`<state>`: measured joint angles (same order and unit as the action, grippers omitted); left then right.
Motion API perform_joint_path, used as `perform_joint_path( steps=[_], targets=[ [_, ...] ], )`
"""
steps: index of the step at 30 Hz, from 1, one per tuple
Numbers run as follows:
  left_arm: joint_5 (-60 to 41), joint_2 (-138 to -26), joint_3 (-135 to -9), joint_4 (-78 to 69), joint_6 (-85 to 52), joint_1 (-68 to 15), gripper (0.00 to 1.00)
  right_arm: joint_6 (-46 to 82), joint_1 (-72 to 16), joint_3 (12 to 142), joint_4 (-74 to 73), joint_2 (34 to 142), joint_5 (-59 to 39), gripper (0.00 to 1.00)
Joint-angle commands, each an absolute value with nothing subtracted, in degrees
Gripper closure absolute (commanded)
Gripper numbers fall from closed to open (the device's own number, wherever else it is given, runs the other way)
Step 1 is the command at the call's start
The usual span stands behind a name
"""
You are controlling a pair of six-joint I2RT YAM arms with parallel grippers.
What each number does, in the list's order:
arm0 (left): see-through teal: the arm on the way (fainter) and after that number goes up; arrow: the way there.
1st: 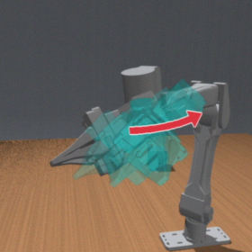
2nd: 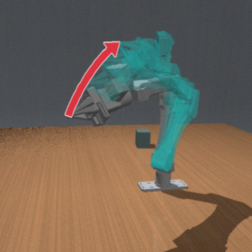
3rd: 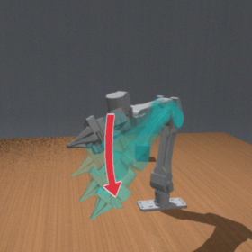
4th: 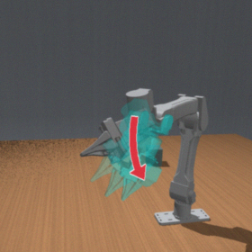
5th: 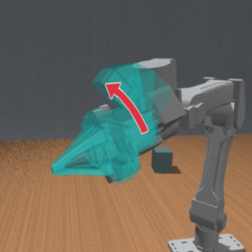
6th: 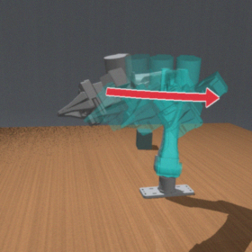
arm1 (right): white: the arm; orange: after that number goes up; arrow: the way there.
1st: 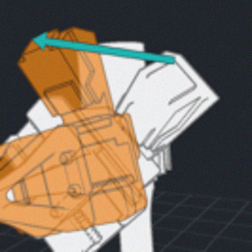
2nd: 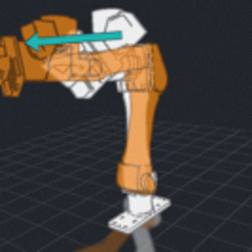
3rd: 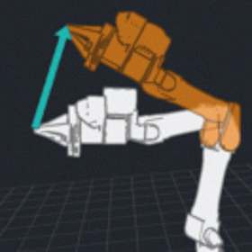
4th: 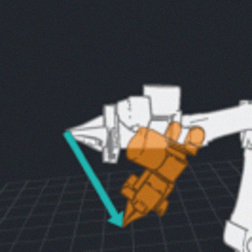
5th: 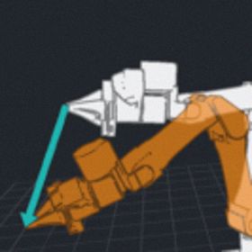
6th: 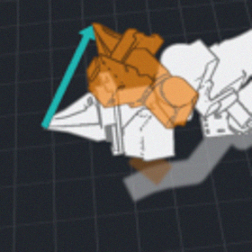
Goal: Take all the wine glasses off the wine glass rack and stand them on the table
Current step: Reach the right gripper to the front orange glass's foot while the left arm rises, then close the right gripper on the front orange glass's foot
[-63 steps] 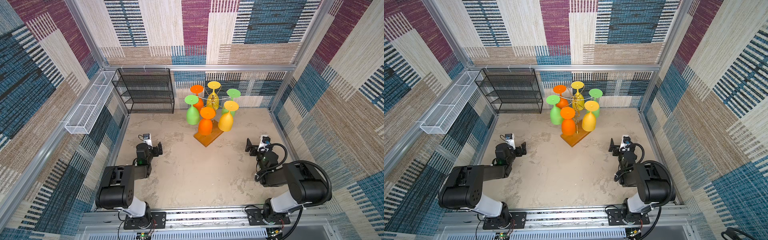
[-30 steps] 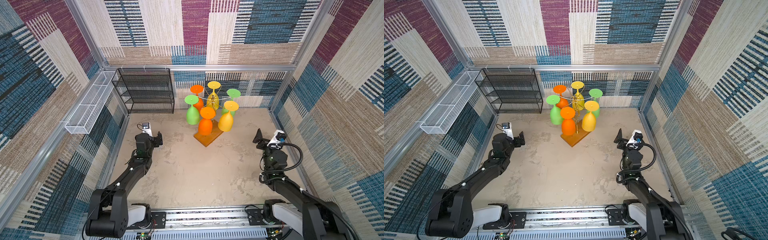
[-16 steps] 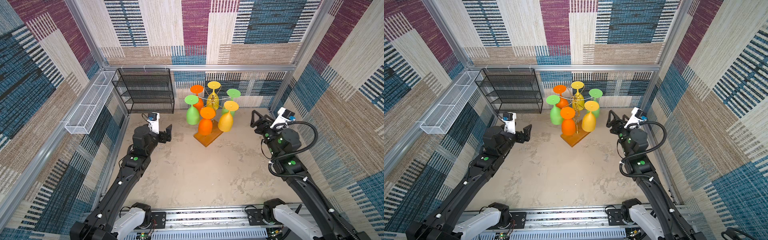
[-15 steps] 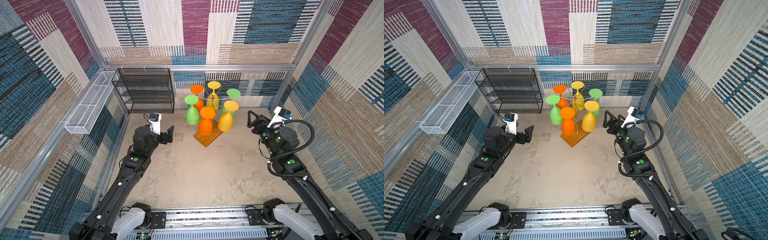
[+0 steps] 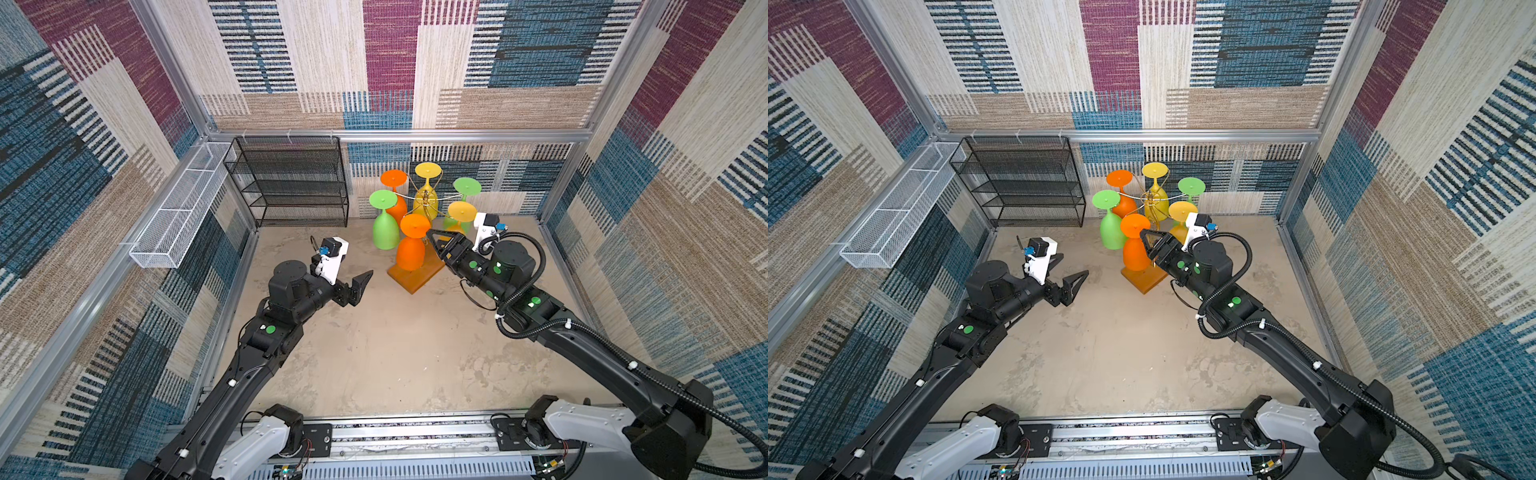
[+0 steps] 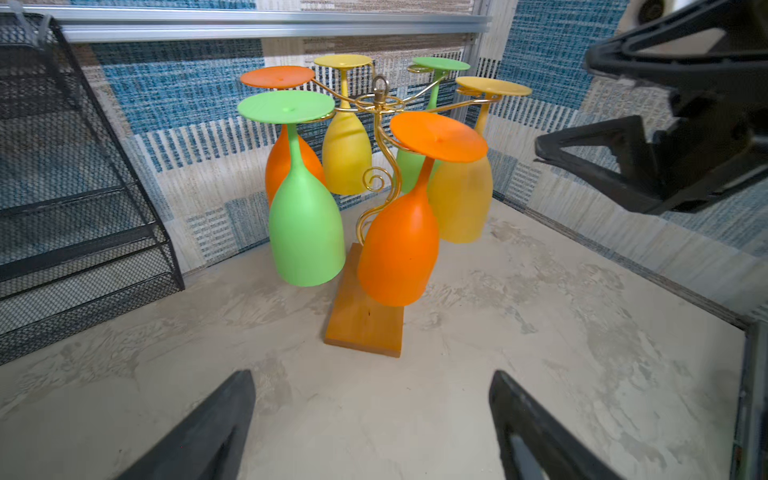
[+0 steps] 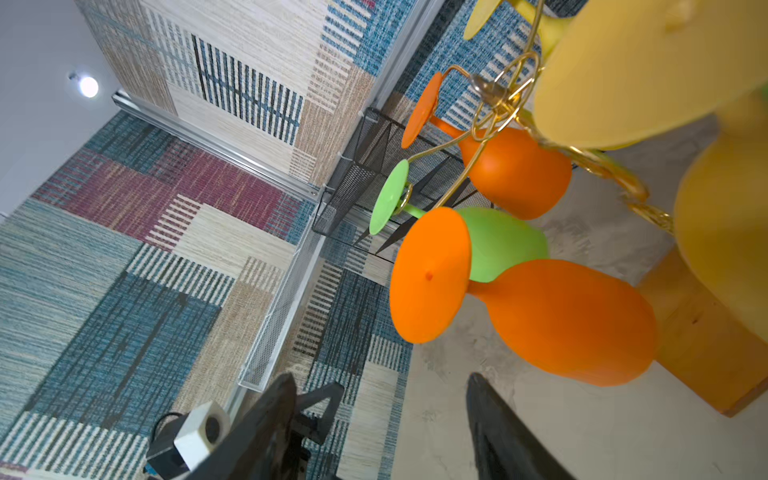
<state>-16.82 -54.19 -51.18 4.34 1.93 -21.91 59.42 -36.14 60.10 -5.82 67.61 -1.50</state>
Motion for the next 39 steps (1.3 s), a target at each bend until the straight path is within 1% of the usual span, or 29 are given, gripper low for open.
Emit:
perform_joint_path(
  steps=[1,12,25,28,32,39],
  targets=[
    [-17.85,-53.88,-51.15,3.78,3.34,-22.67,0.09,66.39,-36.3,61.4,-10.73,68.97,-0.82,0.35],
    [-17.5,-52.84,-50.94,3.69,3.52,-25.32,0.11,73.48,-36.3,63.37,-10.15,73.91,1.14,0.41],
    [-16.28,-52.41,-50.75,3.72,3.6,-26.78,0.11,73.83,-36.41,66.07,-10.61,79.01,3.78,0.43],
    [-16.08,-52.62,-50.7,3.68,3.36,-26.94,0.11,73.83,-36.39,66.31,-11.4,80.0,3.97,0.49],
    [-16.17,-53.22,-50.71,3.73,3.18,-27.28,0.12,73.91,-36.42,66.25,-12.52,80.58,4.88,0.62],
    [-14.89,-53.21,-50.58,3.71,3.34,-27.86,0.12,73.85,-36.34,66.8,-13.36,81.21,5.79,0.69]
  ],
)
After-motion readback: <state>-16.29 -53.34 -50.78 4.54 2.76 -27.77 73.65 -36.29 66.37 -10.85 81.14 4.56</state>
